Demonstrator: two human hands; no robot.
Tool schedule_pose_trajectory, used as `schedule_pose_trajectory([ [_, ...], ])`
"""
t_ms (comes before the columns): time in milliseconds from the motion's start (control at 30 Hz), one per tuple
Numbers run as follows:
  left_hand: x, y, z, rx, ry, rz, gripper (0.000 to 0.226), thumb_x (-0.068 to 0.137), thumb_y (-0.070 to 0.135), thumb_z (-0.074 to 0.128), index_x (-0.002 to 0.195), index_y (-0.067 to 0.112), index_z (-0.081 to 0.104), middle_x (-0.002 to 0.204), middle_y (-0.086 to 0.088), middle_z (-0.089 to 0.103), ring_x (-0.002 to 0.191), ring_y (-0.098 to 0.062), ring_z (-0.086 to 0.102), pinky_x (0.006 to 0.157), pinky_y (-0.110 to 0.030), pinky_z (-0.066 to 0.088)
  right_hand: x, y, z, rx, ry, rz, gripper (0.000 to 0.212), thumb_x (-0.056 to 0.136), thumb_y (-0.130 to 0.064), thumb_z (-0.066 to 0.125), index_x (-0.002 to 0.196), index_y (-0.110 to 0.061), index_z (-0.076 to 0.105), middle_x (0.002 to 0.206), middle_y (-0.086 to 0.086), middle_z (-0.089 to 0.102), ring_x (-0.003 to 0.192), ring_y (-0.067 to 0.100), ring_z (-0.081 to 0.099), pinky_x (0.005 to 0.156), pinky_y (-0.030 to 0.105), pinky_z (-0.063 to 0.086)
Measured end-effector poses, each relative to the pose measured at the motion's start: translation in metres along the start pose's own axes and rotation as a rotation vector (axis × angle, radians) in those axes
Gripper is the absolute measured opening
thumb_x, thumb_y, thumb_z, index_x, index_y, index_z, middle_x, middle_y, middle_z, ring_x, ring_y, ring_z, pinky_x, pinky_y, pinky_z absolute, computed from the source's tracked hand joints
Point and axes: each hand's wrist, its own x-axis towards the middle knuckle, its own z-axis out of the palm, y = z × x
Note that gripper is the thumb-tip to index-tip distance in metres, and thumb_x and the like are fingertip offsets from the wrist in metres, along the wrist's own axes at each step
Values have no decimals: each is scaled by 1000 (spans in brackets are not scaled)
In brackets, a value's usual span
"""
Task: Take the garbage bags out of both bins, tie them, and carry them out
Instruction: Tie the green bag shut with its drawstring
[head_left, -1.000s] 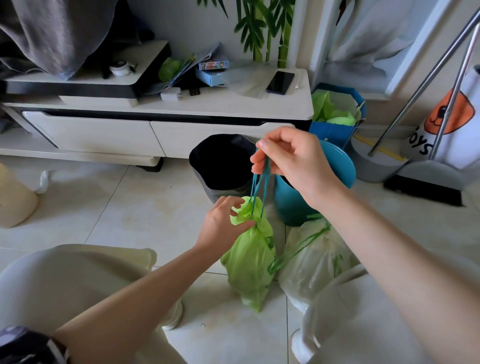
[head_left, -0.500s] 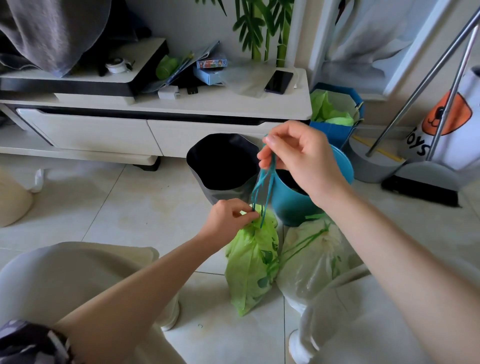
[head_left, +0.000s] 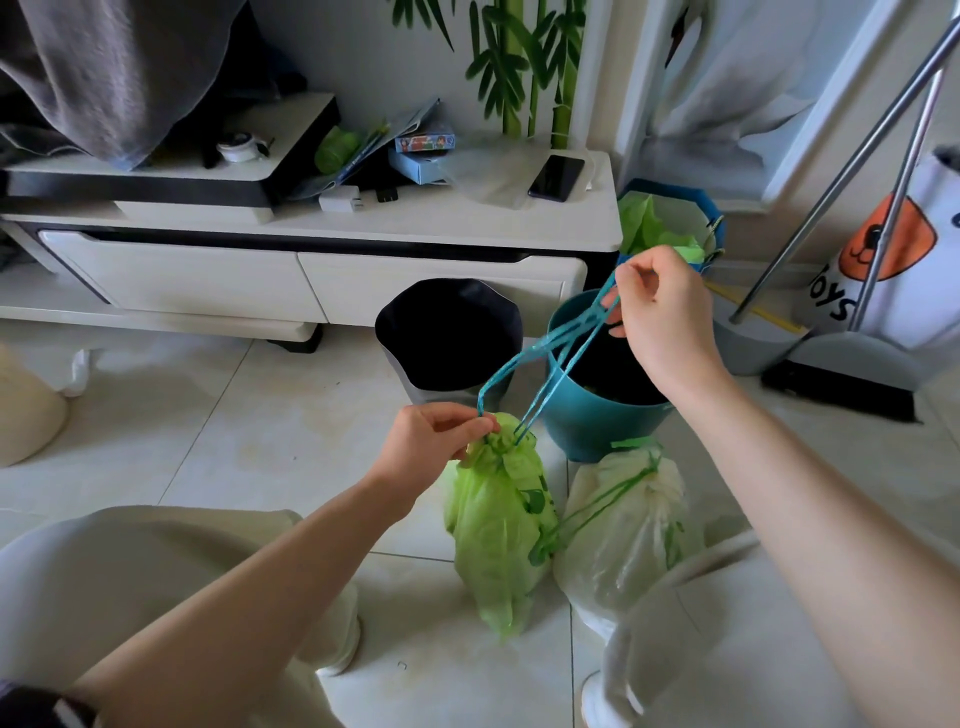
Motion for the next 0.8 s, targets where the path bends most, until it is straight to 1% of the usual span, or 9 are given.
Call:
schedule_pose_trajectory([
  [100,0,1,-1,-118,-41,-45,12,84,14,70,81,5,77,83,-9,72,59,-15,41,63,-31,41,1,-2,-2,-34,30,-42,16,94,-25,50,92,-11,58,74,-11,57,77,20,60,75,49,55],
  [167,0,2,0,-162,-30,-67,19,87,14,67,81,-3,73,84,0,73,51,-11,35,58,-25,37,-2,-7,-5,32,10,-80,18,94,-24,50,92,-8,58,70,-5,55,67,19,56,66,42,54],
  [233,2,3,2,-102,13,-53,18,87,14,67,82,-2,74,80,1,72,50,-6,44,55,-19,40,-10,-17,-5,119,-74,-148,17,96,-19,49,90,-4,54,62,3,55,54,18,52,58,33,49],
  [300,3,4,3,107,33,27,12,85,13,68,85,6,77,76,0,72,55,0,51,58,-14,41,-22,-27,-1,159,-184,-234,14,97,-15,49,88,-4,52,59,8,58,50,18,57,58,26,49],
  [400,-1,5,9,525,-76,177,16,86,15,65,95,17,77,73,7,66,52,7,51,53,-6,36,-39,-34,10,201,-346,-308,14,97,-14,50,88,-4,52,63,11,64,57,19,67,63,30,55],
  [533,-6,2,16,770,-270,280,21,88,18,58,101,19,74,77,13,55,73,-8,50,69,-18,37,-48,-35,20,261,-442,-292,11,96,-13,53,86,-8,54,69,10,68,62,16,72,66,35,59],
  [600,-7,1,18,762,-322,271,20,87,22,61,102,21,73,84,11,58,79,-9,51,72,-19,40,-47,-33,22,261,-436,-290,11,95,-13,54,86,-7,54,72,11,70,66,15,73,69,33,59],
  [700,-6,-1,18,676,-314,212,15,85,31,67,90,18,74,74,10,56,67,-6,50,59,-10,38,-42,-25,26,299,-404,-235,9,95,-14,53,89,-8,55,75,12,69,69,18,73,72,37,59],
  [800,-2,-2,16,544,-271,111,18,83,33,69,77,16,74,71,-8,62,60,-12,48,58,-26,43,-41,-14,37,315,-366,-91,11,95,-13,51,106,-13,51,75,12,68,67,22,72,71,40,60],
])
